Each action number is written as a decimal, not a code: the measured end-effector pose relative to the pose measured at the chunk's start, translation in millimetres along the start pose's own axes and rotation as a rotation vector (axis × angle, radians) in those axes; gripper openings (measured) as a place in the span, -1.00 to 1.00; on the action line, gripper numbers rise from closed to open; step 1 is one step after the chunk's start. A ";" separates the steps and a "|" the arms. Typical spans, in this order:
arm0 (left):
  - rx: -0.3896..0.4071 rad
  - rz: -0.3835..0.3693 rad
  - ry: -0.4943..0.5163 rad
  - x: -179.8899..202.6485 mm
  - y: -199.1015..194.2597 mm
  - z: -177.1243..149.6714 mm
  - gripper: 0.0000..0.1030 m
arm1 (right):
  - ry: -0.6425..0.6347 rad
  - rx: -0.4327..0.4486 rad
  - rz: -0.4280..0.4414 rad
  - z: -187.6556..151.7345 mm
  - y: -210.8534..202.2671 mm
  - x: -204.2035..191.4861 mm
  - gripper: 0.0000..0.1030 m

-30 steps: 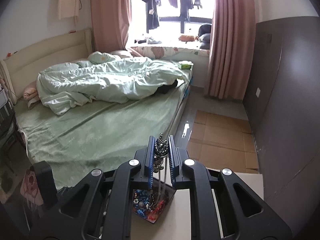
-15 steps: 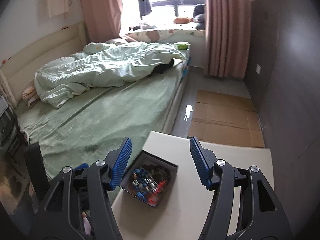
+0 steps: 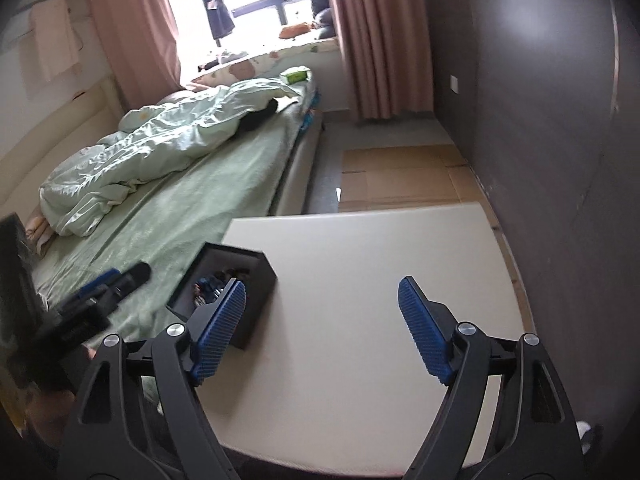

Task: Organize jewelry

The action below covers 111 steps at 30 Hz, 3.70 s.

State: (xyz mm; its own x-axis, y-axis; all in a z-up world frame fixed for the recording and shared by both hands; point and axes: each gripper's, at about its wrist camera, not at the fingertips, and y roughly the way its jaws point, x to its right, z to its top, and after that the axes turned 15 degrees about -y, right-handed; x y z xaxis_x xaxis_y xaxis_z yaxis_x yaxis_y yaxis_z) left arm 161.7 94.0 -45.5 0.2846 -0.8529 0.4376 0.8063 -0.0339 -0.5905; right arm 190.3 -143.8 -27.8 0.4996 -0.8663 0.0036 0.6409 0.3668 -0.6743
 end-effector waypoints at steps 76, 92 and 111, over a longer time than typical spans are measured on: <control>0.117 -0.073 0.190 47.3 -142.1 -79.2 0.84 | -0.062 0.055 -0.087 -88.6 -129.0 -20.3 0.90; 0.110 -0.066 0.203 47.7 -139.6 -81.3 0.84 | -0.064 0.050 -0.092 -88.2 -129.3 -20.6 0.90; 0.129 -0.066 0.222 50.1 -139.6 -84.1 0.84 | -0.059 0.049 -0.090 -88.1 -128.6 -18.7 0.90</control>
State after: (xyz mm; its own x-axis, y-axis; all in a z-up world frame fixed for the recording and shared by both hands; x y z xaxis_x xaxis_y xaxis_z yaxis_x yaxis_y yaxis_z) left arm 19.8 12.2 1.8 0.1199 -0.9449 0.3047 0.8828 -0.0390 -0.4681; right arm 47.3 -204.6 -6.2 0.4713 -0.8754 0.1073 0.7117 0.3057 -0.6325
